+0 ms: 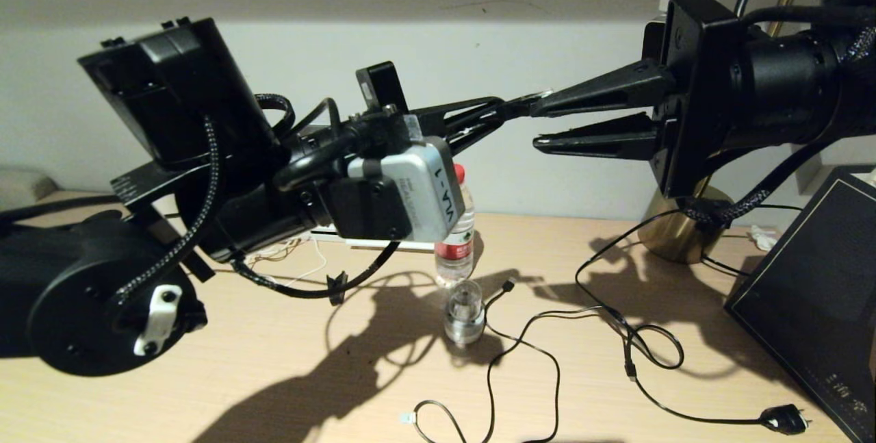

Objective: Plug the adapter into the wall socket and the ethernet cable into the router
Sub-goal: Align cable and router interface

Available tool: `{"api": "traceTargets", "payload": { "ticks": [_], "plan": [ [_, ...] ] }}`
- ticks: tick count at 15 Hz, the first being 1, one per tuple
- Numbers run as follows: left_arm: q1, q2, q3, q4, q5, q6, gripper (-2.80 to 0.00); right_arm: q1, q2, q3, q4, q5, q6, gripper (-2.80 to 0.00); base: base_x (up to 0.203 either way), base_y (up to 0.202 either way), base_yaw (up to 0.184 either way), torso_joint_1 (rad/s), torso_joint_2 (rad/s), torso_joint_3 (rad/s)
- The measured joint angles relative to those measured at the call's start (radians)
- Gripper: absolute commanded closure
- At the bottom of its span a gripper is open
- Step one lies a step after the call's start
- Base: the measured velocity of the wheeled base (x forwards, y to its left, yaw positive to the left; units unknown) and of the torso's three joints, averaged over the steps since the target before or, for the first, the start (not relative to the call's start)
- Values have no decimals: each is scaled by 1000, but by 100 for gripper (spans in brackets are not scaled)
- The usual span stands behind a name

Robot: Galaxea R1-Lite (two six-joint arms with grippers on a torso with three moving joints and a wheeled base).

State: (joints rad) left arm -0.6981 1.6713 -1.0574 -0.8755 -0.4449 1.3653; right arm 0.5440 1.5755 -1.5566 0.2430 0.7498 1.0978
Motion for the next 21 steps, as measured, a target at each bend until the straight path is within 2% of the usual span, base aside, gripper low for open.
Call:
{"api": "traceTargets", "payload": {
  "ticks": [8,9,21],
  "plan": [
    [-20,-4,9,-4,-1,0,0,-1,1,-4,-8,-2,7,-280,0,0,0,0,0,0],
    [-20,-5,10,-5,-1,0,0,-2,2,-4,-8,-3,7,0,0,0,0,0,0,0],
    [-28,-6,12,-3,0,0,0,-2,1,-2,-9,-4,6,0,0,0,0,0,0,0]
  ]
}}
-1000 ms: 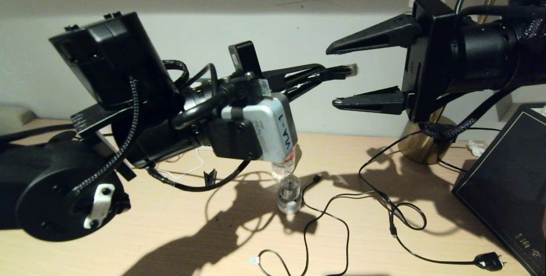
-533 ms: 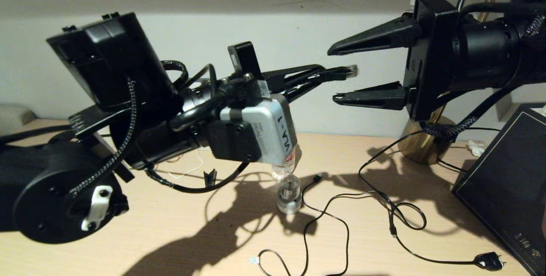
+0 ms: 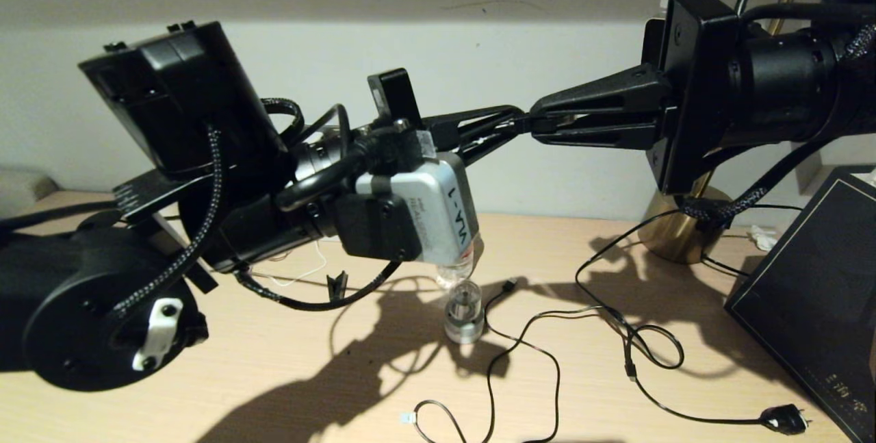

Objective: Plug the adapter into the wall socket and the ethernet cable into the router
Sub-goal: Align cable and router interface

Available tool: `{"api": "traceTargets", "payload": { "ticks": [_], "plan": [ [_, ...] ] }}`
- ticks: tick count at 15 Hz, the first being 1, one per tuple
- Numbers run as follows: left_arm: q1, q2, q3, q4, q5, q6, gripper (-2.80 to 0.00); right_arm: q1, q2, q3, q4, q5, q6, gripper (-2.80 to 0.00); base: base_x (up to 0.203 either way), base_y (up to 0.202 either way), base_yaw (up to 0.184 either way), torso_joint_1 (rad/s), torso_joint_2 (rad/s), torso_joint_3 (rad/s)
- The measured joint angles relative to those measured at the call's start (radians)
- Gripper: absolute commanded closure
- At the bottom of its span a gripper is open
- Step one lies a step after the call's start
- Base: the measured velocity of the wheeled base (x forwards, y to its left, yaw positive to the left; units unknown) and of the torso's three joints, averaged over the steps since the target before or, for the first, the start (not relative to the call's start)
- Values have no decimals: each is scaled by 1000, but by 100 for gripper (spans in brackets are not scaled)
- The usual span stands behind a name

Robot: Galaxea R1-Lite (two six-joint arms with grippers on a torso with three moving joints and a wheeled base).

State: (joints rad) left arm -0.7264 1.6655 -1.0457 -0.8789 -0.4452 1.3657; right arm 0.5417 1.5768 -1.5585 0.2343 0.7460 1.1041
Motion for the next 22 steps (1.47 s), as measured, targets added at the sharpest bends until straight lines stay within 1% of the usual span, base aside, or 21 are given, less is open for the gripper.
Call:
{"api": "traceTargets", "payload": {
  "ticks": [2,3,8,10,12,13,14,16,17,20,22],
  "plan": [
    [-4,0,0,0,1,0,0,0,-1,2,0,0,0,0,0,0,0,0,0,0],
    [-4,0,0,0,2,0,-280,0,-1,3,0,0,0,0,0,0,0,0,0,0],
    [-6,-6,0,-3,-2,-1,-280,-1,-6,4,3,-1,5,0,0,0,0,0,0,0],
    [-5,-11,0,-2,-11,-2,-280,-8,-19,2,3,4,35,0,0,0,0,0,0,0],
    [-2,-16,-2,1,-55,-9,-280,-21,-37,-11,1,33,68,0,0,0,0,0,0,0],
    [0,-18,-6,2,-89,-18,-280,-30,-43,-11,1,65,71,0,0,0,0,0,0,0],
    [2,-18,-8,1,-107,-37,-280,-40,-46,-8,1,83,72,0,0,0,0,0,0,0],
    [5,-11,-22,-14,-139,-85,-280,-62,-48,-3,1,89,72,0,0,0,0,0,0,0],
    [6,-3,-47,-26,-156,-95,-280,-67,-47,-2,1,89,72,0,0,0,0,0,0,0],
    [14,30,-117,-41,-240,-107,-280,-71,-38,-7,1,94,71,0,0,0,0,0,0,0],
    [33,40,-129,-42,-264,-109,-280,-71,-14,-33,1,97,71,0,0,0,0,0,0,0]
  ]
}}
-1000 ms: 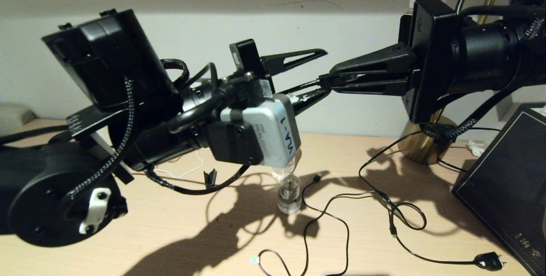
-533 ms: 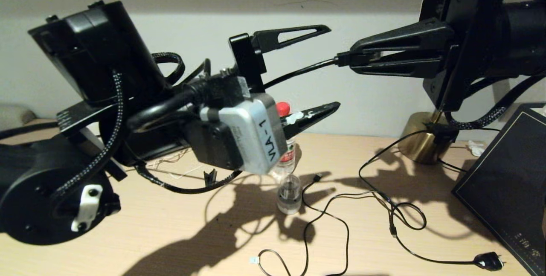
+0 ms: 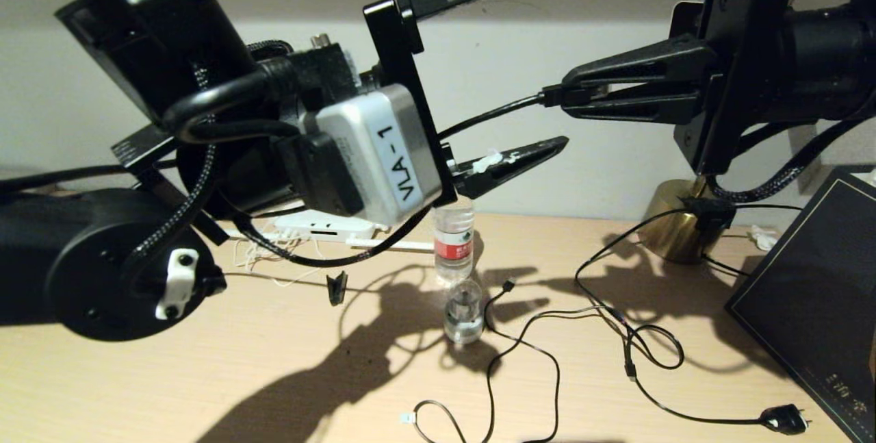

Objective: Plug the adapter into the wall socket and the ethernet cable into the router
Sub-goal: Align cable and router interface

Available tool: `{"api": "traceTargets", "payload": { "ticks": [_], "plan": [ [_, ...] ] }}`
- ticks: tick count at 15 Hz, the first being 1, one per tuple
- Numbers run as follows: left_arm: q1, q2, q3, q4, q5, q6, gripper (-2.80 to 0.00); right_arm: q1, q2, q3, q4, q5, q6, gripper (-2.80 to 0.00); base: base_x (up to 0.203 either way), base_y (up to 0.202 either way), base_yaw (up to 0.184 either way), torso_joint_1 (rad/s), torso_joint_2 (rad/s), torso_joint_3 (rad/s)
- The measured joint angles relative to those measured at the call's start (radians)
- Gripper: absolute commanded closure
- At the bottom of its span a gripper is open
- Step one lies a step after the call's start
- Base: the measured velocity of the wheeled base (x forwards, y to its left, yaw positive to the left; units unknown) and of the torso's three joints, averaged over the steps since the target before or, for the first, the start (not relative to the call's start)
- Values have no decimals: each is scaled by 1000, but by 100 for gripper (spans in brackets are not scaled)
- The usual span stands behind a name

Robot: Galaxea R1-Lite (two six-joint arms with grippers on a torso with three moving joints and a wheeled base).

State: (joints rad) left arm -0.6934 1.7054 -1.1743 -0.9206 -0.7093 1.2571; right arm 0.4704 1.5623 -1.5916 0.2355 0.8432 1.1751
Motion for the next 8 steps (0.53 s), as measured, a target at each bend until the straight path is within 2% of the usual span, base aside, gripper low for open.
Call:
{"api": "traceTargets", "payload": {
  "ticks": [2,8],
  "plan": [
    [12,5,-1,-2,-22,1,-280,3,28,-33,0,2,1,0,0,0,0,0,0,0],
    [19,16,3,-3,-22,-1,-280,10,55,-39,1,17,1,0,0,0,0,0,0,0]
  ]
}}
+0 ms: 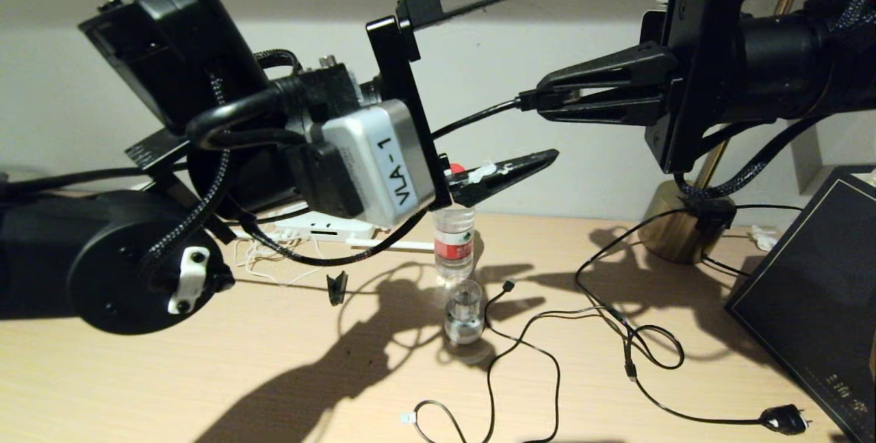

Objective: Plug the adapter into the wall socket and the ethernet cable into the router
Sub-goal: Align cable and router interface

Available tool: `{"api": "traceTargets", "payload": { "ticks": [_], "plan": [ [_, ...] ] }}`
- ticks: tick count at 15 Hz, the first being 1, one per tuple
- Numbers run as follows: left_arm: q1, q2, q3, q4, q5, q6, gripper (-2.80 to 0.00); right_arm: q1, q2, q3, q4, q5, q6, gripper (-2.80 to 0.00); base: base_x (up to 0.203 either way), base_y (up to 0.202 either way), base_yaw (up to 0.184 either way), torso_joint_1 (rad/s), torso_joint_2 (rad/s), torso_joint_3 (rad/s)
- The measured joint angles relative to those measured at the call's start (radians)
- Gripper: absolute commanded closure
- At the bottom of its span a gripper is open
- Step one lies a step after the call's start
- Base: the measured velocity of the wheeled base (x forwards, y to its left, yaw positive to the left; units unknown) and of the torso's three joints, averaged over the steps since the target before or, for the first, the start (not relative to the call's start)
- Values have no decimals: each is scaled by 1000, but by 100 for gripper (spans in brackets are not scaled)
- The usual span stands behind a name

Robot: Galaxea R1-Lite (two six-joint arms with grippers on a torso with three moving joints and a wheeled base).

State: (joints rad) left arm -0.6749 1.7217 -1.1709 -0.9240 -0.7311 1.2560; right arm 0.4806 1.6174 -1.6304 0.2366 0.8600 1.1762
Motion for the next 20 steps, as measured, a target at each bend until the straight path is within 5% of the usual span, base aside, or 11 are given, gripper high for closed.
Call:
{"api": "traceTargets", "payload": {
  "ticks": [17,18,20],
  "plan": [
    [21,3,34,-15,11,-21,-280,1,-9,12,1,-2,1,0,0,0,0,0,0,0],
    [21,4,34,-15,11,-22,0,1,-9,12,1,-1,1,0,0,0,0,0,0,0],
    [21,5,33,-21,16,-31,0,2,-9,16,1,-1,1,0,0,0,0,0,0,0]
  ]
}}
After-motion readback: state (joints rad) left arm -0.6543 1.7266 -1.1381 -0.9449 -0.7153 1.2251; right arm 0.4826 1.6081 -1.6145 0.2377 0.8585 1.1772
